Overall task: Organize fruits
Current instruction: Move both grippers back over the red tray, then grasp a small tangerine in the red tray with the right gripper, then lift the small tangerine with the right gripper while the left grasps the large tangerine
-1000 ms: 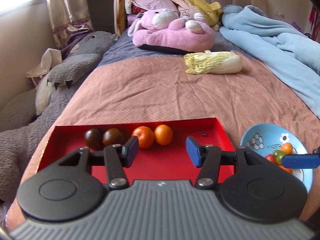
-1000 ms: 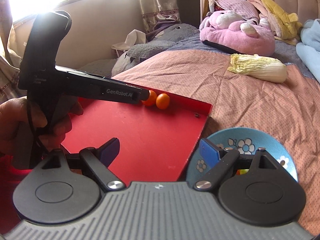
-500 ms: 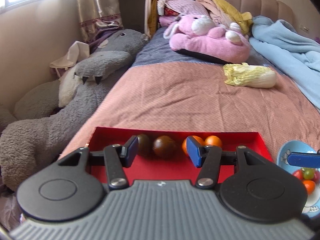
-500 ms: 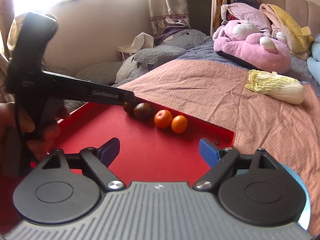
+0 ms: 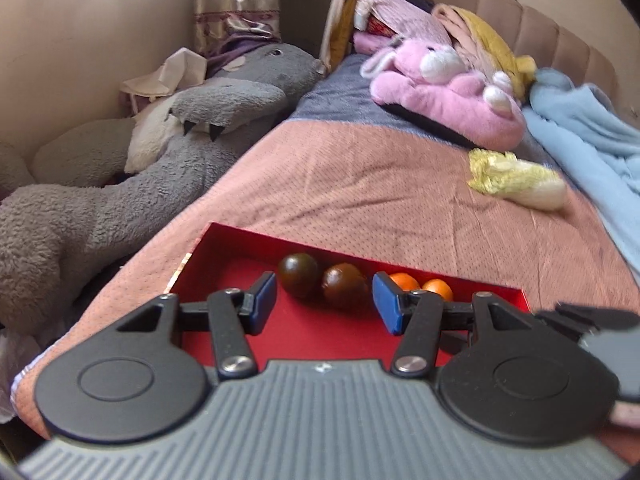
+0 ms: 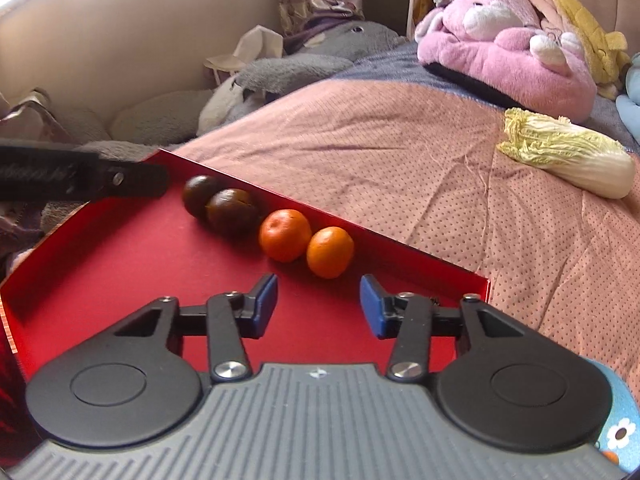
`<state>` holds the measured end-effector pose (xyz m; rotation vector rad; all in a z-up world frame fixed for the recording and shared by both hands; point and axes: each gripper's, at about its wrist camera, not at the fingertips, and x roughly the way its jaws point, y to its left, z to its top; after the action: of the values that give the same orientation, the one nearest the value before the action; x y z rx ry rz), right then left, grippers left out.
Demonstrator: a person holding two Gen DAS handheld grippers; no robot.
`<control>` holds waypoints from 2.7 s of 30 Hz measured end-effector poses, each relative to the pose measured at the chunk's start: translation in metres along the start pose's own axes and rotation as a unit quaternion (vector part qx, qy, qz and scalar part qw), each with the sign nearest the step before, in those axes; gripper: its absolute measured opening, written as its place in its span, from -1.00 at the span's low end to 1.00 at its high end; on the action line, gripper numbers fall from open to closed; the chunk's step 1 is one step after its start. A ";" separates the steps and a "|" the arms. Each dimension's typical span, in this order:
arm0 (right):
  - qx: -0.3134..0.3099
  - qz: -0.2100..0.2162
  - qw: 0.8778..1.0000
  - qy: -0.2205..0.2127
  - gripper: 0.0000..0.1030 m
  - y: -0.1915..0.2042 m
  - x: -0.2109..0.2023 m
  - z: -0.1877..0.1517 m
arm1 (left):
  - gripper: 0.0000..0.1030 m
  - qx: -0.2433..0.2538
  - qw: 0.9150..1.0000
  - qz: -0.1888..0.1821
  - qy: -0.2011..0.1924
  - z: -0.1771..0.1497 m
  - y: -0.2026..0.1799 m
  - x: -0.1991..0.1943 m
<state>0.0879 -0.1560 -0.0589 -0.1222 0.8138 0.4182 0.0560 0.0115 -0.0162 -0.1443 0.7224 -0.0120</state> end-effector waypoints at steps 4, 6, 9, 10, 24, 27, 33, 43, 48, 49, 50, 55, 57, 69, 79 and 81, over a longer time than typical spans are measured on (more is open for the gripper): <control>-0.010 -0.004 1.000 0.015 -0.12 -0.001 0.023 0.008 | 0.08 0.030 0.999 -0.011 0.010 -0.006 -0.012 0.007; -0.026 -0.009 0.999 0.017 -0.13 0.004 0.031 0.012 | 0.08 0.028 0.999 -0.015 0.013 -0.006 -0.011 0.009; -0.040 -0.010 0.999 0.016 -0.13 0.007 0.039 0.017 | 0.08 0.016 1.000 -0.019 0.018 -0.005 -0.007 0.011; -0.042 -0.009 0.999 0.016 -0.14 0.007 0.040 0.018 | 0.08 0.015 1.000 -0.020 0.019 -0.005 -0.008 0.012; -0.008 0.000 1.000 0.005 -0.31 -0.019 0.004 -0.004 | 0.08 0.108 0.993 -0.036 0.038 -0.014 -0.042 0.028; 0.005 0.009 1.000 -0.001 -0.31 -0.024 -0.019 -0.021 | 0.08 0.138 0.989 -0.032 0.037 -0.016 -0.055 0.038; 0.022 0.026 0.999 0.000 -0.31 -0.025 -0.054 -0.052 | 0.08 0.146 0.987 -0.019 0.069 -0.019 -0.068 0.078; 0.030 0.034 0.999 0.004 -0.32 -0.023 -0.065 -0.066 | -0.21 0.138 0.988 -0.013 0.070 -0.015 -0.063 0.096; 0.032 0.036 0.999 -0.004 -0.32 -0.022 -0.074 -0.066 | -0.25 0.145 0.987 -0.008 0.062 -0.017 -0.065 0.090; 0.032 0.036 0.999 -0.006 -0.32 -0.022 -0.075 -0.066 | -0.25 0.140 0.988 -0.011 0.061 -0.017 -0.064 0.088; 0.032 0.036 0.999 -0.006 -0.32 -0.022 -0.077 -0.067 | -0.25 0.137 0.989 -0.013 0.060 -0.018 -0.064 0.085; 0.034 0.040 0.999 -0.006 -0.31 -0.021 -0.081 -0.071 | -0.25 0.134 0.989 -0.018 0.057 -0.024 -0.065 0.070; 0.033 0.041 0.999 -0.005 -0.31 -0.019 -0.083 -0.073 | -0.25 0.131 0.990 -0.017 0.055 -0.025 -0.065 0.065; 0.038 0.039 0.998 -0.013 -0.31 -0.017 -0.095 -0.081 | -0.25 0.124 0.991 -0.019 0.041 -0.035 -0.068 0.037; 0.039 0.045 0.998 -0.023 -0.31 -0.013 -0.108 -0.078 | -0.25 0.108 0.993 -0.018 0.034 -0.046 -0.073 0.017; 0.039 0.046 0.998 -0.024 -0.31 -0.012 -0.110 -0.077 | -0.25 0.105 0.994 -0.014 0.030 -0.047 -0.072 0.013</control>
<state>-0.0270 -0.2222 -0.0324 -0.0026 0.7889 0.4747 0.0377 -0.0670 -0.0501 0.0477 0.7738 -0.1198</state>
